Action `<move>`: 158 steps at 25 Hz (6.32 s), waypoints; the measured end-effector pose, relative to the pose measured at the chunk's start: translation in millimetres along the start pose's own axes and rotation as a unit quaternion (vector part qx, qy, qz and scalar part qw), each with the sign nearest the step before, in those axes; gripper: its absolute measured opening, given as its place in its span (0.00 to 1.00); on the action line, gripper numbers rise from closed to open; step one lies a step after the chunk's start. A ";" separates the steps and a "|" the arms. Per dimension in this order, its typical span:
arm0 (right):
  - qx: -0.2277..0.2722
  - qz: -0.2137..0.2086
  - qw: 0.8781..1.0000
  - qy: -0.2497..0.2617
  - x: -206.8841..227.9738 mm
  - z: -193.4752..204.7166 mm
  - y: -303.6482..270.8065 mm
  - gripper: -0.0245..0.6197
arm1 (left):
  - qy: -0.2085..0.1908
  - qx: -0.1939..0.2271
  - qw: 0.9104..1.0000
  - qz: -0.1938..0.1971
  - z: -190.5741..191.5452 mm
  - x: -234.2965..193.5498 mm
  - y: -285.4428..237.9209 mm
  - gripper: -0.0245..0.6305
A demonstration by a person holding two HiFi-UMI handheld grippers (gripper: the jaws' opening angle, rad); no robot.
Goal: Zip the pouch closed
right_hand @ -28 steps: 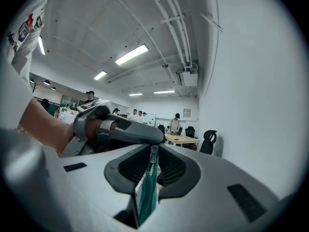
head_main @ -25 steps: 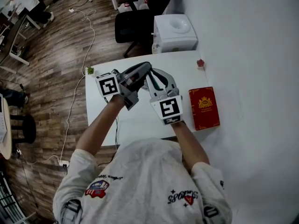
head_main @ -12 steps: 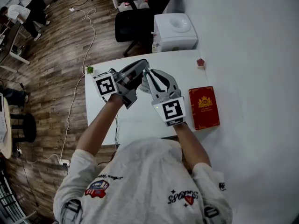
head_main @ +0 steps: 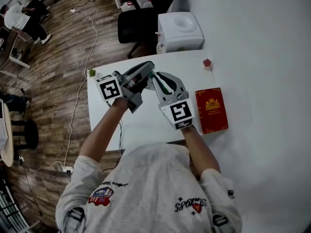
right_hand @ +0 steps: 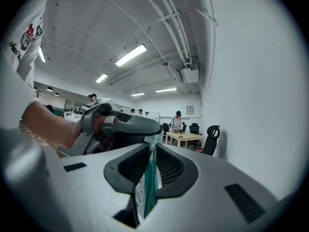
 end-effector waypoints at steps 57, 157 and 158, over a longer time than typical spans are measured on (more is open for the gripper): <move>-0.021 -0.005 1.000 -0.003 -0.7 11.4 0.9 0.10 | -0.001 -0.009 1.000 -0.023 9.0 -11.7 0.7 0.04; -0.058 -0.009 0.998 -0.025 3.0 72.1 33.9 0.10 | -0.012 0.010 0.999 -0.034 16.8 -36.9 7.9 0.04; -0.059 -0.010 0.998 -0.025 3.0 72.5 34.0 0.10 | -0.012 0.010 0.999 -0.034 16.8 -37.2 8.0 0.04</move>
Point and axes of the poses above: the fingertips, and each gripper's own axes: y backward along the fingers, x to its right, z out of its underside, the point moved 4 cm from there along y, backward along the fingers, and after that the axes turned 8 degrees about -y, right-handed, at the moved point
